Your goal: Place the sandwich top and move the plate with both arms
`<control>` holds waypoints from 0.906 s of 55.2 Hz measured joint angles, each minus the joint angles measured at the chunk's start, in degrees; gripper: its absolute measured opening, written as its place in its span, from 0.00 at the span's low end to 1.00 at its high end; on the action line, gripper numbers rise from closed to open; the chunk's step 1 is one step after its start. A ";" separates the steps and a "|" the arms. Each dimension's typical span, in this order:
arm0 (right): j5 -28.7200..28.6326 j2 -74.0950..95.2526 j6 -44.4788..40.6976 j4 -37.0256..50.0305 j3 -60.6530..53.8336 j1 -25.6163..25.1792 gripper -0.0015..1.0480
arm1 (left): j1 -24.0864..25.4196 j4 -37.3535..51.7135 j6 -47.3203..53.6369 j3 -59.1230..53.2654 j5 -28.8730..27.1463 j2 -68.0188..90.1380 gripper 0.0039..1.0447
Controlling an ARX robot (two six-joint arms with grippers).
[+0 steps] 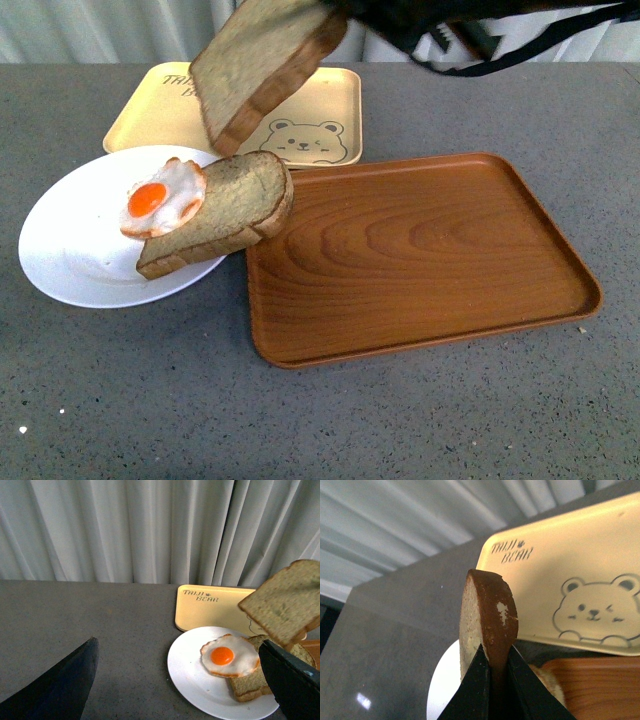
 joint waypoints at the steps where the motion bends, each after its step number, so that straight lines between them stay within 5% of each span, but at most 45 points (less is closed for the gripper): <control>1: 0.15 0.48 0.04 -0.07 0.33 0.37 0.03 | 0.00 0.00 0.00 0.00 0.00 0.00 0.92; 31: 4.11 14.01 3.78 -1.05 7.67 8.28 0.03 | 0.00 0.00 0.00 0.00 0.00 0.00 0.92; 50: 7.69 5.75 0.07 4.74 -4.87 5.77 0.63 | 0.00 0.00 0.00 0.00 0.00 0.00 0.92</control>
